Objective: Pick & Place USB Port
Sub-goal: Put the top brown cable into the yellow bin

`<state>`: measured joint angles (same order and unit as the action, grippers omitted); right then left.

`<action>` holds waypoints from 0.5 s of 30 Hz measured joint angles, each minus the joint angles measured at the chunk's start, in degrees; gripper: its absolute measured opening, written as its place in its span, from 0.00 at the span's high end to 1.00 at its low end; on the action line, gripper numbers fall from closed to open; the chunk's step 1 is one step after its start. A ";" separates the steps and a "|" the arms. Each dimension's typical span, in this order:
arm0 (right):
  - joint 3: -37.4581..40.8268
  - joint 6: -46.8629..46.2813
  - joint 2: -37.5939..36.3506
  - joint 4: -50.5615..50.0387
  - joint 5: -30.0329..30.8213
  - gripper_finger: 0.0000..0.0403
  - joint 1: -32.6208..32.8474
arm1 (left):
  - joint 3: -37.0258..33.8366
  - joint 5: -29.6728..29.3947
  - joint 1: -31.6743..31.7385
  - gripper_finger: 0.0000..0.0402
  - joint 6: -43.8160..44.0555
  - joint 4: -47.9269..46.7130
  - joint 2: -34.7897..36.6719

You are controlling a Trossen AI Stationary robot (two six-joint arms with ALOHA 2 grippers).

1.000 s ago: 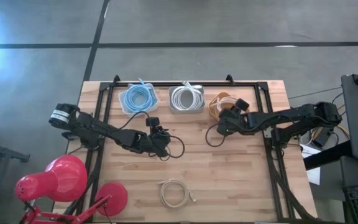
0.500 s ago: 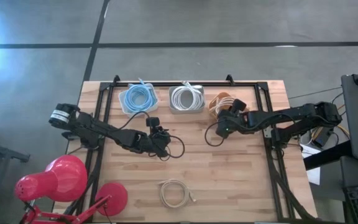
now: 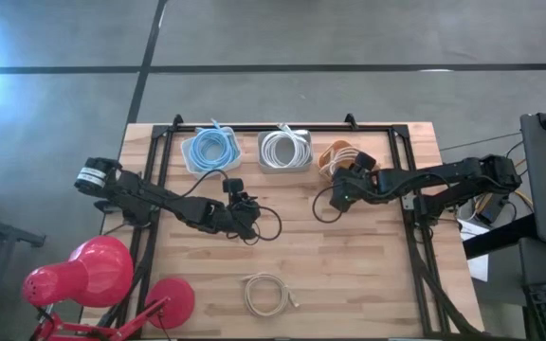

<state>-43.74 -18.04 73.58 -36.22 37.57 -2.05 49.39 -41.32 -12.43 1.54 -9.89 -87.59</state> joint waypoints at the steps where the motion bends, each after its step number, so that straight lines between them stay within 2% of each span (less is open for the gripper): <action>1: 0.08 -0.06 0.00 -0.03 -0.04 0.61 -0.10 | 0.01 0.00 0.00 0.65 0.00 0.00 0.00; 11: 3.38 -4.48 0.04 -0.90 -0.58 0.52 -0.11 | 0.00 -0.01 0.00 0.65 0.00 0.00 0.00; 15: 3.73 -4.51 0.04 -0.84 -3.78 0.48 -0.11 | -0.01 -0.02 0.00 0.65 0.00 0.00 0.00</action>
<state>-40.01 -22.55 73.63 -37.06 33.78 -2.15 49.39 -41.34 -12.43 1.54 -9.89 -87.59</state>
